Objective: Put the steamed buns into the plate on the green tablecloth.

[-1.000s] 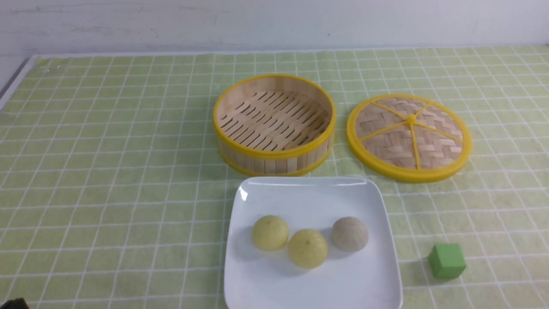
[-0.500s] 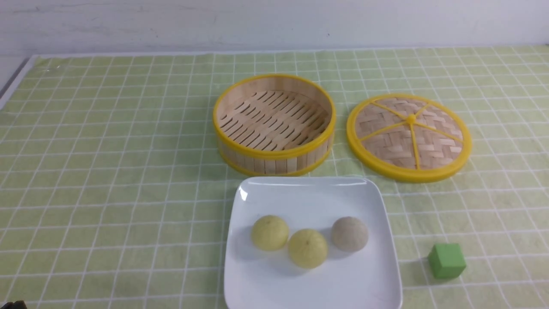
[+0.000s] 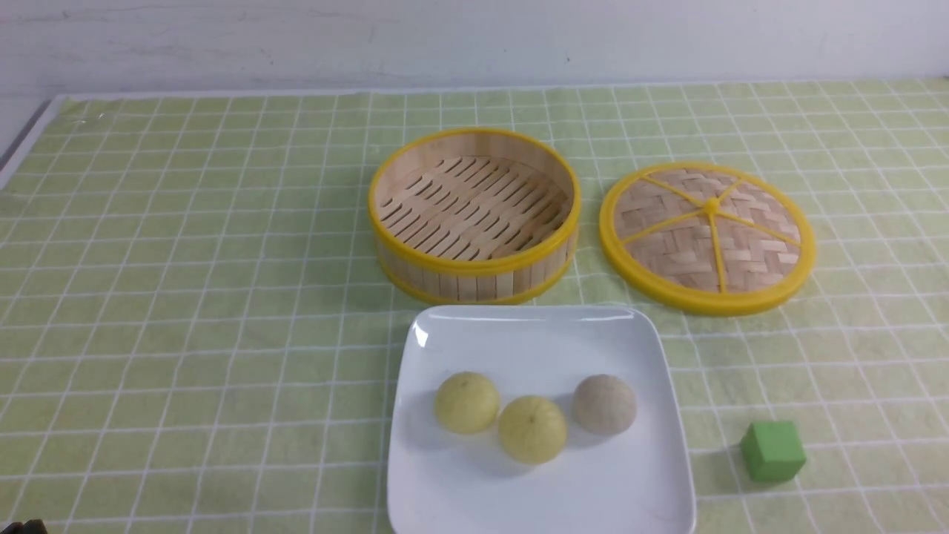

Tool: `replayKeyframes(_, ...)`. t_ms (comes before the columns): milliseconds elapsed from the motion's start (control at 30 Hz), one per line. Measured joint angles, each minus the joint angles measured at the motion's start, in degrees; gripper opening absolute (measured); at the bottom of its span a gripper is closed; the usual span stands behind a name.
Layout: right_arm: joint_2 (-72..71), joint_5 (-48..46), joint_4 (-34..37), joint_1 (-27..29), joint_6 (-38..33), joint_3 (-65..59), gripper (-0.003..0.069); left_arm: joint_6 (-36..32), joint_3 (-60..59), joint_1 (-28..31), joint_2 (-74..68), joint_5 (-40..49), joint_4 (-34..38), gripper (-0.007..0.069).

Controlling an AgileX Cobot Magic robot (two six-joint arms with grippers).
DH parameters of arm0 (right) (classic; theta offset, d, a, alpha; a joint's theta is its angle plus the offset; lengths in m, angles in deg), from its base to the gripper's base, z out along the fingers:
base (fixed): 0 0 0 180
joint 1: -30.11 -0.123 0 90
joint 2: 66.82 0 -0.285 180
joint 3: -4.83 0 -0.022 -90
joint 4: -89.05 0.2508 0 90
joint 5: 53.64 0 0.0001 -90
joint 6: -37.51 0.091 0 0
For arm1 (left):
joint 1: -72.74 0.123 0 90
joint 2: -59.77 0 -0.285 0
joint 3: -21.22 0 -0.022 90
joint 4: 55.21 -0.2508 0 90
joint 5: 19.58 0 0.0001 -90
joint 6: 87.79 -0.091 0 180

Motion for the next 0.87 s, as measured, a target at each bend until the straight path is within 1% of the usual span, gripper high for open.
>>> replayKeyframes(867, 0.0, 0.0, 0.0, 0.0, 0.0, 0.0, 0.0239, 0.0, 0.0, 0.0, 0.0, 0.0, -0.1, 0.0110)
